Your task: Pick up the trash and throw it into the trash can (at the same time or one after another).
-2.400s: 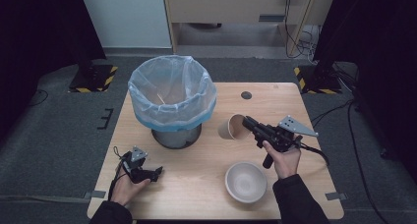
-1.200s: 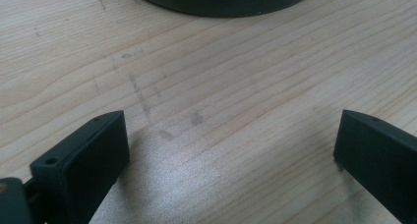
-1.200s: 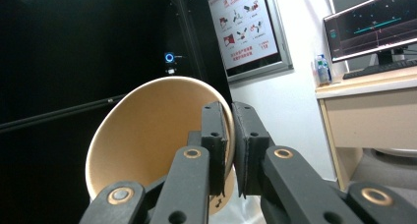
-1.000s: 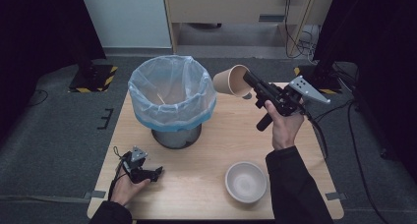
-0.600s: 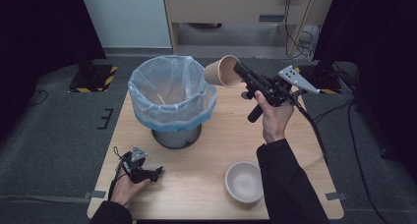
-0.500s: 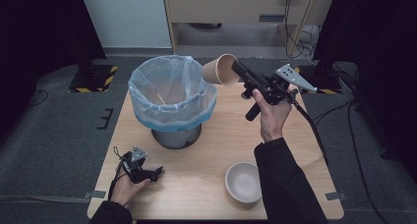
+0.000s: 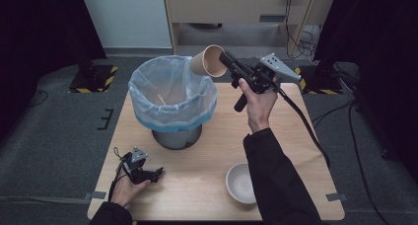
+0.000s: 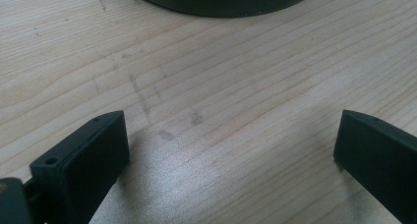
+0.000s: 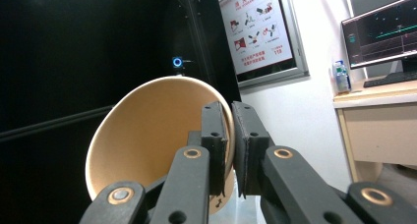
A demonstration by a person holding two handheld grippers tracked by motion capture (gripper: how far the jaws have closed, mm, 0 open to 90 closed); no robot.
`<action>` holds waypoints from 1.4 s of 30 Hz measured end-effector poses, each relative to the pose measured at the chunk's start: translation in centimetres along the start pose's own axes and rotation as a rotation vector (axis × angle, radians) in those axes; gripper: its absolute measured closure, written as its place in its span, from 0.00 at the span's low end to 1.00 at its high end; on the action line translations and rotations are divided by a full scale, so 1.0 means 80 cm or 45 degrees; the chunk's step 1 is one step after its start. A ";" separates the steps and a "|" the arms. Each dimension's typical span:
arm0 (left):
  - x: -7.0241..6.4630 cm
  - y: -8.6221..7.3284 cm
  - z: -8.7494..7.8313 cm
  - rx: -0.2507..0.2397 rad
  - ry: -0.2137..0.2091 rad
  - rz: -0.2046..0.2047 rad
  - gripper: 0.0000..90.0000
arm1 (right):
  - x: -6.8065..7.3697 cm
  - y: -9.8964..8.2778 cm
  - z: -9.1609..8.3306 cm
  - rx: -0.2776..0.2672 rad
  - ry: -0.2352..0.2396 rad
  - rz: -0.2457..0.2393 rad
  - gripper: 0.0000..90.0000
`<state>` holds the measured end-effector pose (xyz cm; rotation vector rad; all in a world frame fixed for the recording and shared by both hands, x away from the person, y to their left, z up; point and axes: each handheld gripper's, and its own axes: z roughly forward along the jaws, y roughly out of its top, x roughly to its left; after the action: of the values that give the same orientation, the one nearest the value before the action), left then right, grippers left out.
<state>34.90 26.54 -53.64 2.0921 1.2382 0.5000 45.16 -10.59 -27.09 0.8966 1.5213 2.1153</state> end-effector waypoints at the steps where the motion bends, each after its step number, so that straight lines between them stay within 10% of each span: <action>1: 0.000 0.000 0.000 -0.002 0.001 -0.003 0.00 | 0.001 0.000 0.004 0.002 0.001 -0.001 0.94; 27: 0.000 0.000 0.000 0.000 0.000 0.001 0.00 | 0.012 -0.048 0.098 0.186 -0.042 -0.009 0.91; 42: 0.000 0.000 0.000 -0.002 0.000 -0.001 0.00 | -0.002 -0.019 0.059 0.207 -0.048 -0.065 0.70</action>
<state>34.90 26.53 -53.65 2.0903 1.2385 0.5005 48.41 -6.93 -27.55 0.9368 1.6970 1.9507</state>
